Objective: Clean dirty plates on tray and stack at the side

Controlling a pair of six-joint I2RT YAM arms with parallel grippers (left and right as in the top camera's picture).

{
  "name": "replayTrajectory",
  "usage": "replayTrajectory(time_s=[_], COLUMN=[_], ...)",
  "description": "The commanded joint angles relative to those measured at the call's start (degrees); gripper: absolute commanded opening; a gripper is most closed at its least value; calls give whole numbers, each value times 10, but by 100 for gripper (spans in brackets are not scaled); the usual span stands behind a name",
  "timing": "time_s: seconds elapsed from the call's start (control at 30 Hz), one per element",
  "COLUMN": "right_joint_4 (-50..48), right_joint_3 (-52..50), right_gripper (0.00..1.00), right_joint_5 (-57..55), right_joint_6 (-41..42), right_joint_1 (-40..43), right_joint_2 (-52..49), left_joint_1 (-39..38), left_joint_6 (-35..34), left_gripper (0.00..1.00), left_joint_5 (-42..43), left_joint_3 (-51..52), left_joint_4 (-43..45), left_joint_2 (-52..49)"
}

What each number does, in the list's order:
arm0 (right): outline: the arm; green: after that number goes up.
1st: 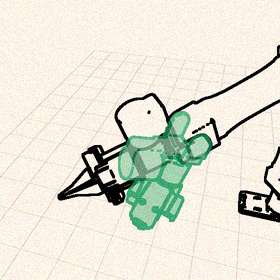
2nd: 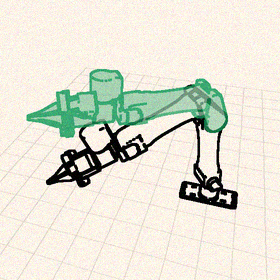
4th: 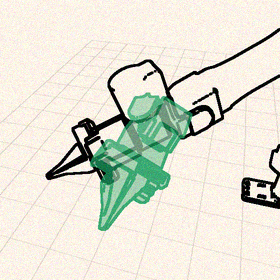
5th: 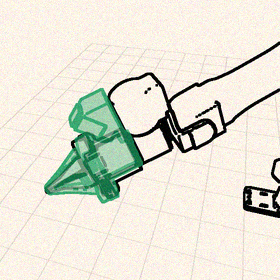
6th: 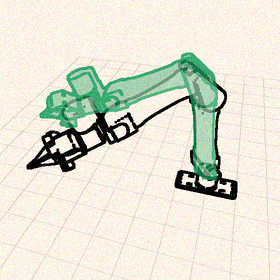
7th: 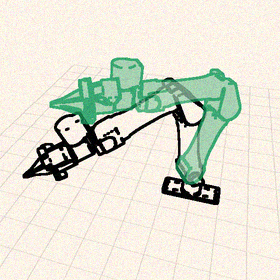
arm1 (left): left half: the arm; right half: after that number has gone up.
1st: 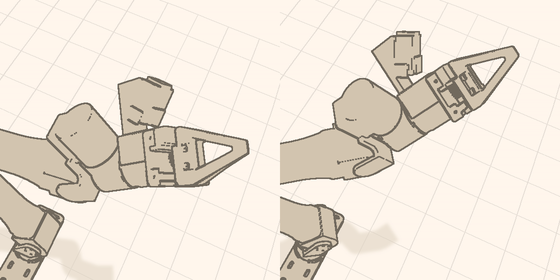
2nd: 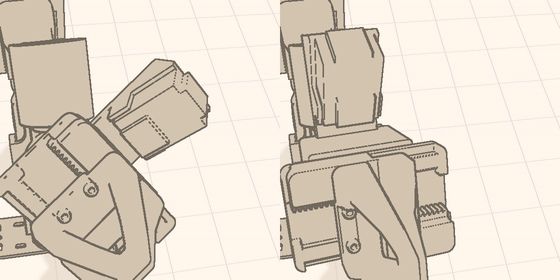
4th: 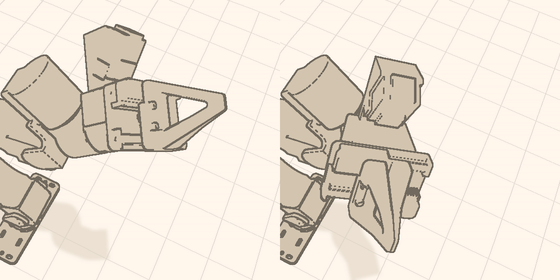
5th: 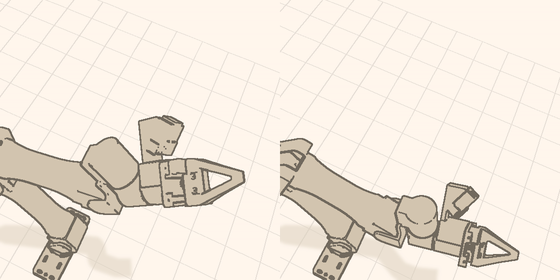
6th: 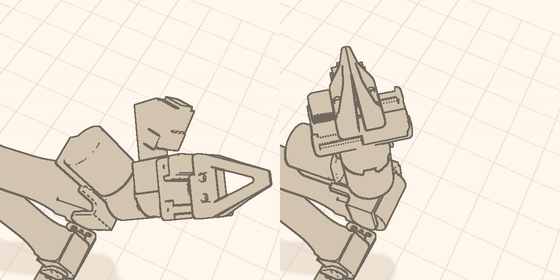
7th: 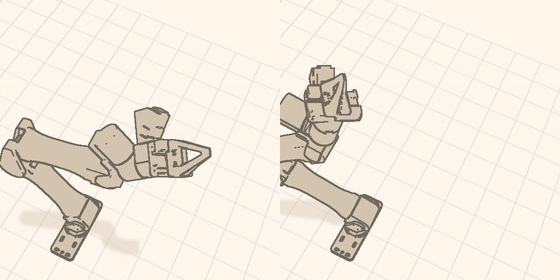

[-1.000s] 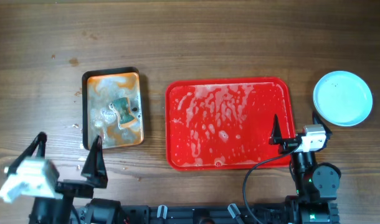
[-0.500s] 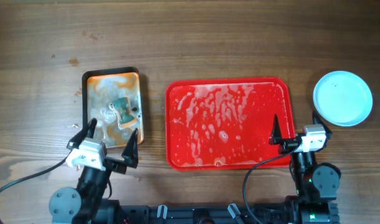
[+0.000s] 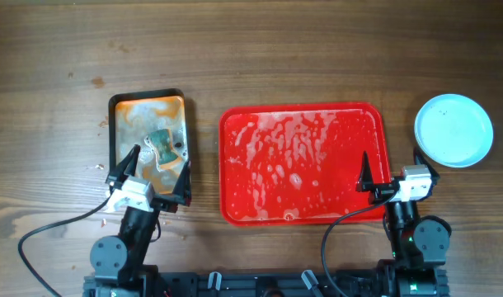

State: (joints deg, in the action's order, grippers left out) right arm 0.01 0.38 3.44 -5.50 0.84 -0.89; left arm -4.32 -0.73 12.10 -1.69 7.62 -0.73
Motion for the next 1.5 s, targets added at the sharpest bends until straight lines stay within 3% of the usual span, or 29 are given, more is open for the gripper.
replayTrajectory(time_s=[0.0,0.13,0.3,0.73,1.47], right_joint_4=[-2,-2,-2,-2,-2], right_joint_3=[-1,-1,-1,-1,-1], right_gripper=[100,100,100,100,100], right_joint_5=[9,9,9,9,9], right_joint_6=[-5,-5,-5,-5,-5], right_joint_1=[-2,-2,-2,-2,-2], right_joint_2=[6,6,6,6,6], left_joint_1=[15,43,76,73,73], left_joint_6=[-1,-1,-1,51,48], left_gripper=[100,100,100,100,100], left_joint_5=[3,0,-2,4,1], left_joint_3=[14,14,14,14,14], left_joint_4=[9,-7,-110,-111,-110], left_joint_2=[5,5,5,5,5])
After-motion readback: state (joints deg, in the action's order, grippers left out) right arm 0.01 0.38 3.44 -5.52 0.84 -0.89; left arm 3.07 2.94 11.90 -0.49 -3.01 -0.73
